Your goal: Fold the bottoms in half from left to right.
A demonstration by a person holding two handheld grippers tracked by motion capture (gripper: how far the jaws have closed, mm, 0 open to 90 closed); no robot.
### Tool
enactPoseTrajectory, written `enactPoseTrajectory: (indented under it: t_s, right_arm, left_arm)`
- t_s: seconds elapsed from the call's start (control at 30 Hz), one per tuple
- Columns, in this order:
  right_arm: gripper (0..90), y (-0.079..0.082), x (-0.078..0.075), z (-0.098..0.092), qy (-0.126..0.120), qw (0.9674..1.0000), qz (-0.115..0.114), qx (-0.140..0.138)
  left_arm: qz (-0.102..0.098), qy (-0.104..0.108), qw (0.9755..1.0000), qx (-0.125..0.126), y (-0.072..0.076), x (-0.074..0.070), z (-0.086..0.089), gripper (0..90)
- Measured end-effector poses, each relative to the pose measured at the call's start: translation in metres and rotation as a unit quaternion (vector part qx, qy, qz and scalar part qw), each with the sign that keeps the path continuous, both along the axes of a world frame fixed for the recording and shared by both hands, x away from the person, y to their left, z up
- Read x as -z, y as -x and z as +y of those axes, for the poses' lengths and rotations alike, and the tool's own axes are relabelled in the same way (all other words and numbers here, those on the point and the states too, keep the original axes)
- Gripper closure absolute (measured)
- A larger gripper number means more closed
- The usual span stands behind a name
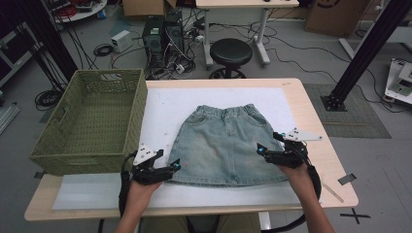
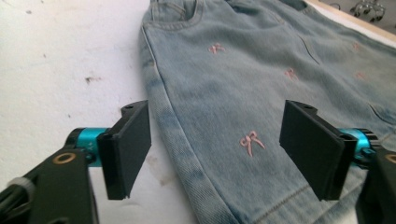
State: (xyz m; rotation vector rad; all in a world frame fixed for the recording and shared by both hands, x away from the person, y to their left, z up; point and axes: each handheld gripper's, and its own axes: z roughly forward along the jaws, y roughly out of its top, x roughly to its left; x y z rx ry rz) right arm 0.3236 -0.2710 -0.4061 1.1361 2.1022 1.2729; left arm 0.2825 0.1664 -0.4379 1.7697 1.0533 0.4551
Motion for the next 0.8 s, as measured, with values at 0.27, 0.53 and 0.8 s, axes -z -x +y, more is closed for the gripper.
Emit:
enactPoseTrajectory:
  t_s: [0.27, 0.53, 0.8]
  right_arm:
    - [20.7, -0.001, 0.002, 0.003, -0.005, 0.9999, 0.005, -0.010]
    - [20.7, -0.007, -0.003, 0.014, -0.002, 0.9997, 0.006, -0.022]
    - [20.7, -0.011, -0.003, 0.026, -0.002, 0.9994, 0.011, -0.034]
  left_arm:
    - [0.035, -0.013, 0.9992, -0.011, 0.000, 0.004, -0.004, 33.5]
    - [0.065, -0.040, 0.9967, -0.029, 0.003, 0.012, -0.006, 43.1]
    - [0.067, -0.072, 0.9948, -0.027, 0.006, 0.014, -0.010, 49.9]
